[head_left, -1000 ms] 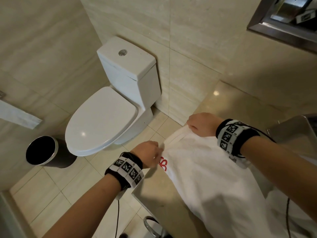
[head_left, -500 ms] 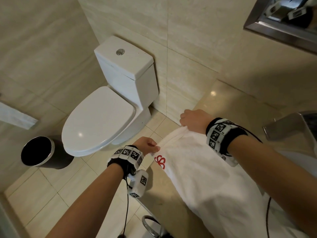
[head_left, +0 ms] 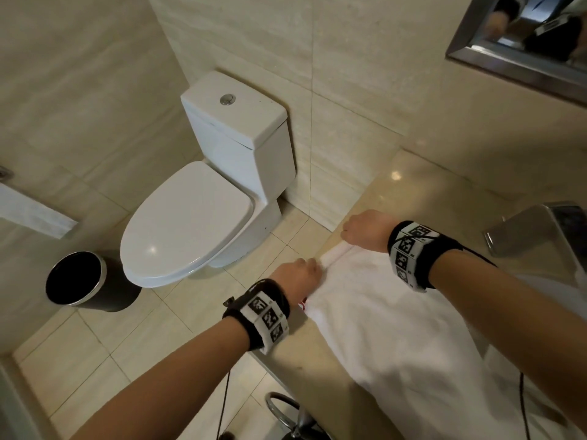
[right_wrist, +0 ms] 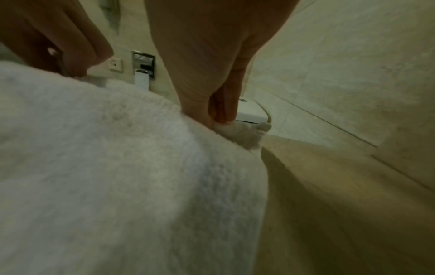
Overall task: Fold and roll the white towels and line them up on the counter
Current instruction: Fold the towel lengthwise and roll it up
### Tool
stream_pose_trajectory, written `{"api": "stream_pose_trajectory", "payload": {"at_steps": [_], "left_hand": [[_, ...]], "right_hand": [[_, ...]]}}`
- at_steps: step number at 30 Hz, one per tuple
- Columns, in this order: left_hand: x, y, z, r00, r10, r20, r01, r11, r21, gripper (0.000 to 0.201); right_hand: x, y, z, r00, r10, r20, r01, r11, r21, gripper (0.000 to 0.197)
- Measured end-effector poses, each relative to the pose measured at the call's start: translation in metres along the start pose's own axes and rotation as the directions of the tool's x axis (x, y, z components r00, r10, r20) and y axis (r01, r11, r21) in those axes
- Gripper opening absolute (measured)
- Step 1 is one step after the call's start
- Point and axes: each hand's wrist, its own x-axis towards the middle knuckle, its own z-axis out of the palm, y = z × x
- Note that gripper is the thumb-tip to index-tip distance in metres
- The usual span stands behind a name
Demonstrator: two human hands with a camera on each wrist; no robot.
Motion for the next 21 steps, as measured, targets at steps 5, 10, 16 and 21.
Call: {"api": "stream_pose_trajectory", "payload": {"at_steps": [5, 10, 16, 21], "left_hand": [[-0.005, 0.022, 0.016, 0.998, -0.064, 0.001, 0.064, 0.998, -0.002, 0.037], [-0.012, 0.012, -0.003, 0.996, -0.085, 0.003, 0.082, 0.952, -0.295, 0.012], [-0.006, -0.015, -0.001, 0.974, -0.210, 0.081, 0.220, 0.820, -0.527, 0.013], [-0.006, -0.016, 0.003, 0.939, -0.309, 0.148, 0.336, 0.741, -0.581, 0.032]], "right_hand": [[-0.012, 0.000, 0.009, 0.999, 0.028, -0.021, -0.027, 0.998, 0.063, 0.025], [-0.009, -0.001, 0.012, 0.983, 0.170, -0.063, -0.145, 0.946, 0.289, 0.023], [0.007, -0.001, 0.007, 0.991, 0.133, -0.008, -0.124, 0.945, 0.302, 0.028], [0.001, -0.008, 0.004, 0.994, 0.092, 0.063, -0.098, 0.989, 0.111, 0.024]]}}
